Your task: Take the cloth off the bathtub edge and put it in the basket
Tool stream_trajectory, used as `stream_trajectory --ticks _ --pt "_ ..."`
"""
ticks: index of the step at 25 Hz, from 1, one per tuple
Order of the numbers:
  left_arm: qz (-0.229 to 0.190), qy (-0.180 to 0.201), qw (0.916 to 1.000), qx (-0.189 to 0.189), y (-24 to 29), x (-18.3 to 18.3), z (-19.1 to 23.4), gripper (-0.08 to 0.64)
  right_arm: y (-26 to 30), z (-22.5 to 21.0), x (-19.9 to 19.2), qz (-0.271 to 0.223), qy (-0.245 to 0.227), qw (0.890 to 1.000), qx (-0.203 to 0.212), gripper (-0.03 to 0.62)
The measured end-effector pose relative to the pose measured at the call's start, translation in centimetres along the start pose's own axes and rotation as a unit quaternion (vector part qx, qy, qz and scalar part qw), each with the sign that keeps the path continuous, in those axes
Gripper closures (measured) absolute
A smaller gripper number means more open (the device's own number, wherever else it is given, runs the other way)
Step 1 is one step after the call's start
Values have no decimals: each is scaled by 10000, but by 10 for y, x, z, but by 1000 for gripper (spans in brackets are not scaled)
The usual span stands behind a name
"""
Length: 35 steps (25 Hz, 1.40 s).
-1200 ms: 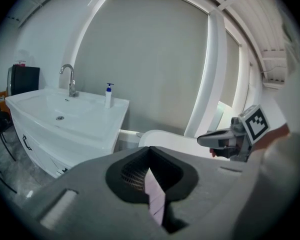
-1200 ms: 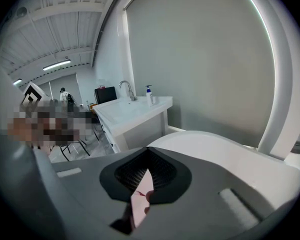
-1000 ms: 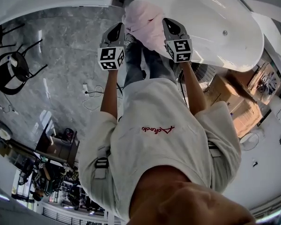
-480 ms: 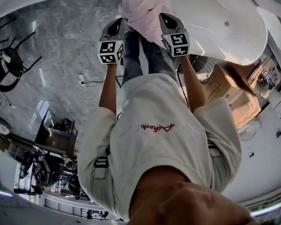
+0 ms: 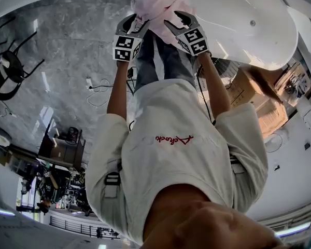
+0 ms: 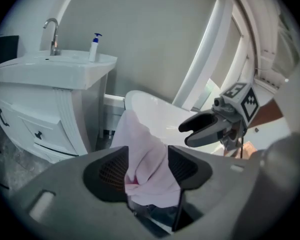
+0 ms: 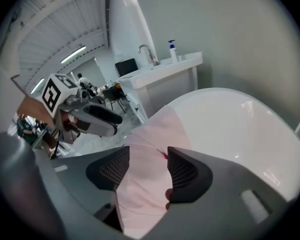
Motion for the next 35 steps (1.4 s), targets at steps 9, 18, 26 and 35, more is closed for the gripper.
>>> stream_trajectory --ticks 9,18,26,35 --pt "848 1073 9877 -756 19 -19 -8 161 27 4 -13 1343 -2117 9671 420 181" --pt "1422 1545 9659 -1513 44 -35 -28 -18 50 -7 -28 2522 -3710 8907 730 63" --pt "1424 1575 9633 -1645 70 -34 -29 -18 68 -11 -28 2893 -3666 8752 1262 48" --pt "1447 1351 9549 -2211 78 -37 -39 80 71 -7 -34 3244 -3843 8475 1697 115"
Point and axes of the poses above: the fingertips, and each gripper's own axes: y forward along the fingers, z to its left, x out of its top, the point moved 4 cm from there along -y, backward along the fingers, and after that the axes turned 14 degrees about y, right-handed, at the moved point
